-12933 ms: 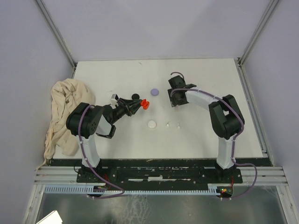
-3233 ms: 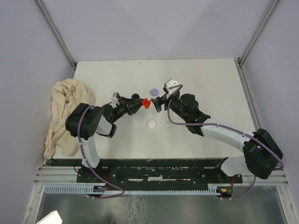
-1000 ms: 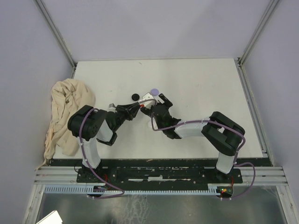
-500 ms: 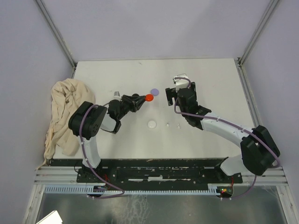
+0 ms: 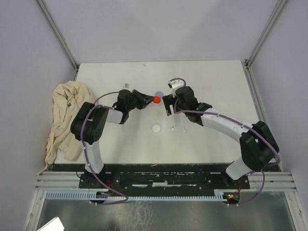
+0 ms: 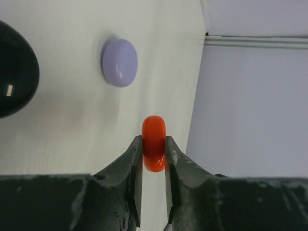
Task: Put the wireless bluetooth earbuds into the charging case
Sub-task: Place the charging case at the center of the board.
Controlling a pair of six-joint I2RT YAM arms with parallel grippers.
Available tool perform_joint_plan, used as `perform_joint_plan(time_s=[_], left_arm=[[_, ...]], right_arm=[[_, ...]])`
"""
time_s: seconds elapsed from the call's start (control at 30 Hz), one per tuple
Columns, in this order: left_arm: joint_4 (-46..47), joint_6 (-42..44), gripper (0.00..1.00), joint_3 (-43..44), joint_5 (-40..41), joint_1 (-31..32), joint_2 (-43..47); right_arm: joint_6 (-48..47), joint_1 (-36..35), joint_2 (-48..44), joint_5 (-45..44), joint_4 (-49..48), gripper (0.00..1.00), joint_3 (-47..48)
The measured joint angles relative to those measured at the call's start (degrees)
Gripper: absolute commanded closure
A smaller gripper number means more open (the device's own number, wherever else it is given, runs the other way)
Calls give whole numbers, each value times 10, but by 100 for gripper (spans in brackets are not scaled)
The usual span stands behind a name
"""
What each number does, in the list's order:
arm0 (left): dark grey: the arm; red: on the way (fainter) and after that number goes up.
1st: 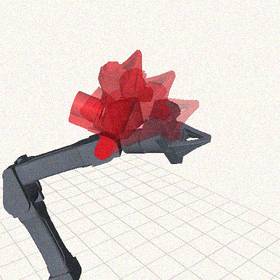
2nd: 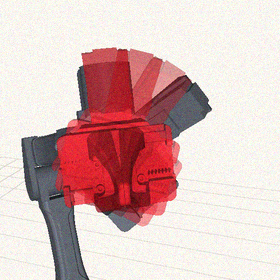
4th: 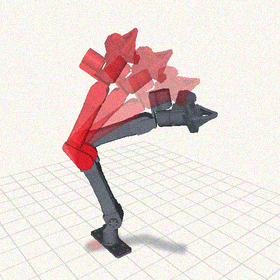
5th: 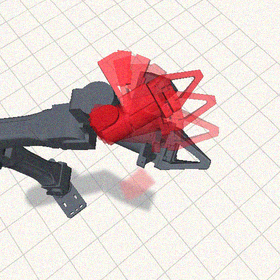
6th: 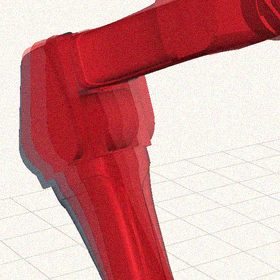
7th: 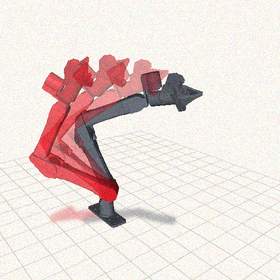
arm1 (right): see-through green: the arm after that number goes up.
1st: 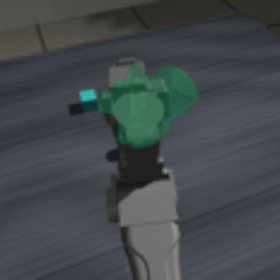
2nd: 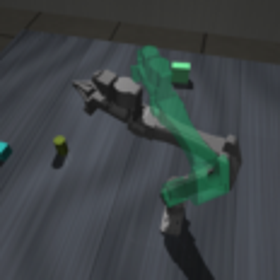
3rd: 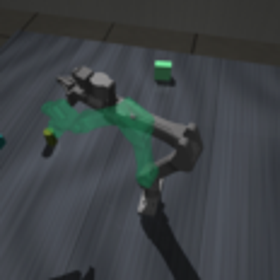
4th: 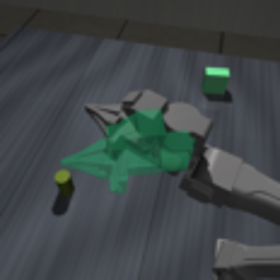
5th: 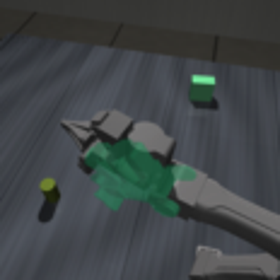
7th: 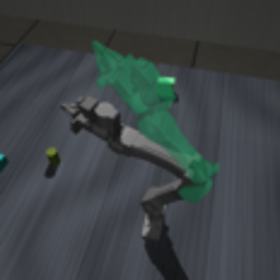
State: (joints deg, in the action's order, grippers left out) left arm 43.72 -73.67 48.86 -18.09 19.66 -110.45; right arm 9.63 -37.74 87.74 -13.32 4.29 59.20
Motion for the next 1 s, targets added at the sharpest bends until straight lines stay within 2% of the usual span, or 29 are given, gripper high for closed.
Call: perform_joint_plan(time_s=[0.23, 0.4, 1.0], left_arm=[[-61, 45, 97, 30, 0, 11, -28], [-88, 67, 94, 47, 0, 11, -42], [-166, 134, 50, 75, 13, 14, -43]], right_arm=[[7, -2, 49, 80, 49, 6, 23], [8, -11, 90, 83, 75, 6, 42], [4, -72, 160, 4, 127, 6, 62]])
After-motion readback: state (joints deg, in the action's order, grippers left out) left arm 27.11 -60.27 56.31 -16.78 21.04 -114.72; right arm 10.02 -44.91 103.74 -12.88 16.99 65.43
